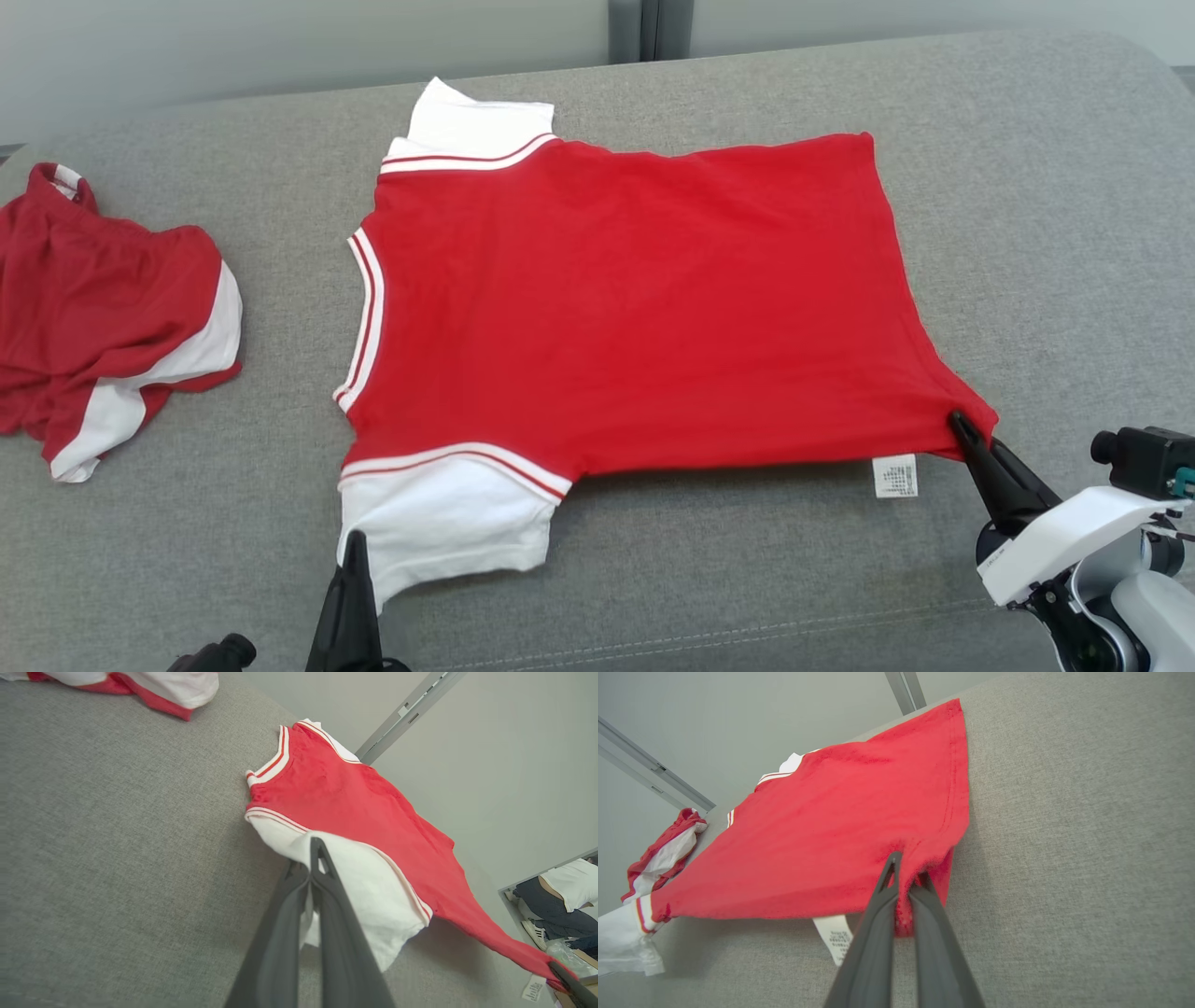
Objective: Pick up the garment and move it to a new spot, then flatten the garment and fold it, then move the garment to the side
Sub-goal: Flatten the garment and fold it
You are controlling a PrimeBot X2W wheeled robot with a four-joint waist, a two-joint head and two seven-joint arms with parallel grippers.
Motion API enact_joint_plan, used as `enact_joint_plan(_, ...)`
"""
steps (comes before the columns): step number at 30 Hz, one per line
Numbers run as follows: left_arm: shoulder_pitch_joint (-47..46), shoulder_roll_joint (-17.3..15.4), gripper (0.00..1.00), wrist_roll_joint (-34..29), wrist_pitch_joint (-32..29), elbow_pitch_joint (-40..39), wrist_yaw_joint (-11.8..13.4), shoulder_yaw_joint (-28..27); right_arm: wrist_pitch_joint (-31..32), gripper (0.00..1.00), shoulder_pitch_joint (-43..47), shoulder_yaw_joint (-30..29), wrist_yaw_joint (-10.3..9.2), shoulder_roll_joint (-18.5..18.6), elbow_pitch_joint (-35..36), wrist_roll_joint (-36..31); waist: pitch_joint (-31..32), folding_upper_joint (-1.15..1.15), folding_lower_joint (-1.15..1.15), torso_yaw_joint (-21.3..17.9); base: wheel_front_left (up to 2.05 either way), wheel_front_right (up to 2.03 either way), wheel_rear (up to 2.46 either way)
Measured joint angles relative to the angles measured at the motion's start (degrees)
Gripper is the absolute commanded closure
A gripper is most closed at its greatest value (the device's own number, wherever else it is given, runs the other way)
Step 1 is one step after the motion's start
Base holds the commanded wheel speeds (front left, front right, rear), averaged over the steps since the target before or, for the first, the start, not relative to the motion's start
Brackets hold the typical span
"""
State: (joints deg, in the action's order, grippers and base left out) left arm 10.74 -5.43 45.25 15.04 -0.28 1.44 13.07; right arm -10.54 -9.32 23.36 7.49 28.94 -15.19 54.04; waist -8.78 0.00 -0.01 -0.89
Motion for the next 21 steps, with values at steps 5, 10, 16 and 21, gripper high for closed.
enact_joint_plan(5, -0.8, 0.0, 1.00, -0.5, 0.0, 2.6, -1.0, 0.4, 1.7, 1.00, 0.7, -2.5, -0.01, -1.9, 1.2, -2.7, -0.5, 0.00, 0.00, -0.4, 0.00, 0.00, 0.00)
enact_joint_plan(10, -4.7, -0.8, 1.00, -2.7, 0.0, 3.5, -1.8, 0.7, 3.0, 1.00, 0.5, -4.3, -0.01, -3.8, 2.7, -5.0, -0.3, 0.00, 0.00, -0.9, 0.00, 0.00, 0.00)
enact_joint_plan(16, -8.9, -3.3, 1.00, -4.3, -0.4, 3.5, -1.9, -0.3, 4.9, 1.00, -1.8, -5.9, -0.01, -5.3, 3.3, -7.3, -0.3, 0.00, 0.00, -1.7, 0.00, 0.00, 0.00)
enact_joint_plan(21, -13.7, -4.9, 1.00, -4.5, -1.8, 4.3, -1.9, -1.3, 6.2, 1.00, -6.4, -6.2, -0.01, -7.2, 1.6, -8.5, -1.0, 0.00, 0.00, -2.6, 0.00, 0.00, 0.00)
